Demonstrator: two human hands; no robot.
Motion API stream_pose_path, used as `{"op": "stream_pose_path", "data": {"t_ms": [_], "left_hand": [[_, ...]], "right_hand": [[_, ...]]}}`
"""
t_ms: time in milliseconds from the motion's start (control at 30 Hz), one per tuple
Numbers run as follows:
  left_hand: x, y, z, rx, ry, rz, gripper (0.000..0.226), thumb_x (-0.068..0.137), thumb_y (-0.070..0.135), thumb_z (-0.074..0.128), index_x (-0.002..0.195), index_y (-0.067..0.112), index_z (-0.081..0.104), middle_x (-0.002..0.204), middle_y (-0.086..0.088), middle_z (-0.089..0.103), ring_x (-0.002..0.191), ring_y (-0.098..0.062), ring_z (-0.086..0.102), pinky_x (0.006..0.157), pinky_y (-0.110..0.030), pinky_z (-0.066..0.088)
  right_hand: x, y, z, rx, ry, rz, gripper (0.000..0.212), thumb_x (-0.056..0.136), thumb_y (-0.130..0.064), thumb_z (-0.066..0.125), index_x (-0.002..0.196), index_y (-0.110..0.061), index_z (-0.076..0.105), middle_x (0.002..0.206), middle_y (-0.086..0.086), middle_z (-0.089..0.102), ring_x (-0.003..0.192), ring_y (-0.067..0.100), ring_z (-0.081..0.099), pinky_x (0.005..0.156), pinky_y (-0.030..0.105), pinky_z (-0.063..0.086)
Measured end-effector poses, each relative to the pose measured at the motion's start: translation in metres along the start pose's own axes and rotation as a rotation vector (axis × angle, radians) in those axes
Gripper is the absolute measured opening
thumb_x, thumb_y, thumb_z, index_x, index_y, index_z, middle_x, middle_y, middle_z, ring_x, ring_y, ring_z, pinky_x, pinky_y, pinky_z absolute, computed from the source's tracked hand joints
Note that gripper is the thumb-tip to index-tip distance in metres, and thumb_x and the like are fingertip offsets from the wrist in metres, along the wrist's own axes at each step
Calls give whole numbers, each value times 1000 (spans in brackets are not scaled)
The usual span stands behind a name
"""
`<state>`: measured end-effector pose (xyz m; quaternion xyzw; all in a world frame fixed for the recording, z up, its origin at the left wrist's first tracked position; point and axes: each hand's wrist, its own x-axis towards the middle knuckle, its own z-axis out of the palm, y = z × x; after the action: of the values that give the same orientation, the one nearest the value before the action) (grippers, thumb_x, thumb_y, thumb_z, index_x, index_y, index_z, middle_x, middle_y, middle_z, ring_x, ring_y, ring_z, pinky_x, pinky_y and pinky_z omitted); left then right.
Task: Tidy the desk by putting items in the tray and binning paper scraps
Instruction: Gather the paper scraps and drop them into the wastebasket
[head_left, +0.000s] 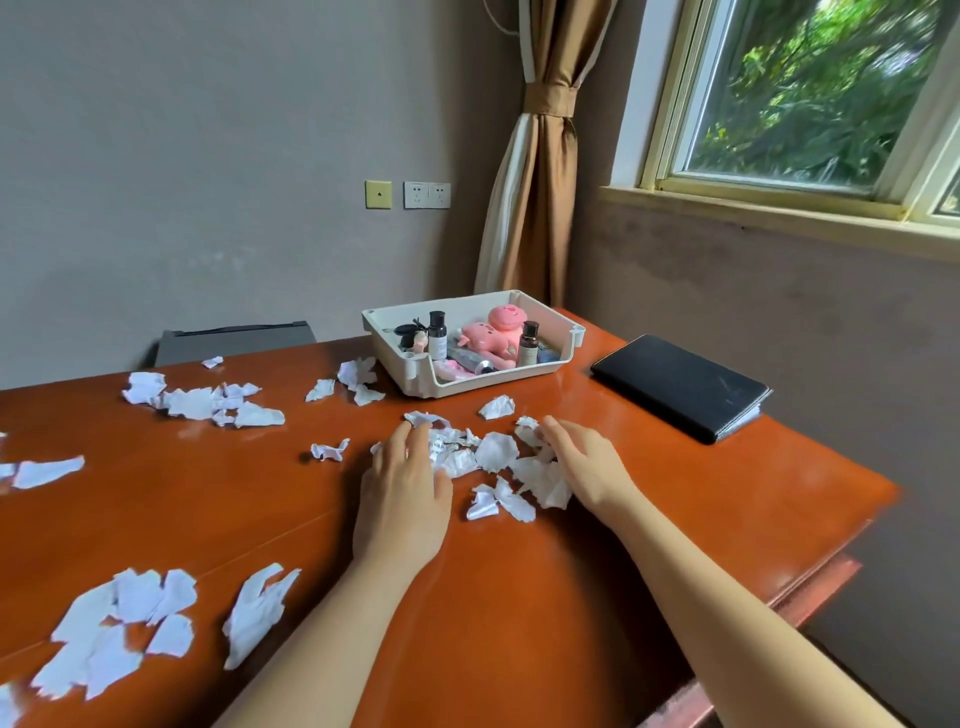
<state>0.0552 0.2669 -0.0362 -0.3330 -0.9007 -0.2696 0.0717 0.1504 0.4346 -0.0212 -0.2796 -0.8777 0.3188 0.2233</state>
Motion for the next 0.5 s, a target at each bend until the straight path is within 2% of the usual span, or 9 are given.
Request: {"op": "stream_pose_path", "data": {"t_ms": [67,133,200,300,367,500], "left_hand": [[-6,-2,-3,45,-5,-20,53,99,32,36,148,20,20,156,-2,21,142,-20,23,112,-34,29],[-13,-5,-7,97,-16,-59,54,99,38,32,148,20,20,156,-3,21,143,-21,22,113,-37,27],[-20,-8,-11,157,-52,-110,58,98,46,28,148,20,17,157,-6,19,144,-24,20,114,-41,24],[-27,-11,-15,235,-143,-165,66,96,55,20,150,18,9,159,-10,13,147,-28,12,117,-43,16],[-27,-12,-16,233,-162,-162,69,96,56,18,151,17,5,159,-9,12,147,-27,9,118,-43,13],[-18,-16,-14,136,-147,-55,66,96,52,27,151,23,3,160,-4,11,147,-22,11,117,-43,13]], "right_hand": [[-15,-7,2,89,15,-71,47,100,-37,34,103,0,64,112,15,65,107,28,57,94,38,41],[-24,-10,6,29,58,-105,54,91,-51,31,113,-14,65,133,5,57,127,21,45,106,34,31],[-29,-10,11,-106,50,-73,61,83,-64,27,128,-32,54,151,-3,35,143,17,21,116,41,15],[-33,-11,17,-214,-59,8,61,87,-66,38,142,-40,31,160,-1,8,148,21,0,118,47,4],[-35,-13,19,-285,-109,-3,67,86,-65,41,145,-38,24,160,1,6,148,25,4,118,46,6],[-38,-21,31,-426,-118,-145,72,86,-63,43,147,-30,21,157,0,22,144,24,22,116,40,18]]}}
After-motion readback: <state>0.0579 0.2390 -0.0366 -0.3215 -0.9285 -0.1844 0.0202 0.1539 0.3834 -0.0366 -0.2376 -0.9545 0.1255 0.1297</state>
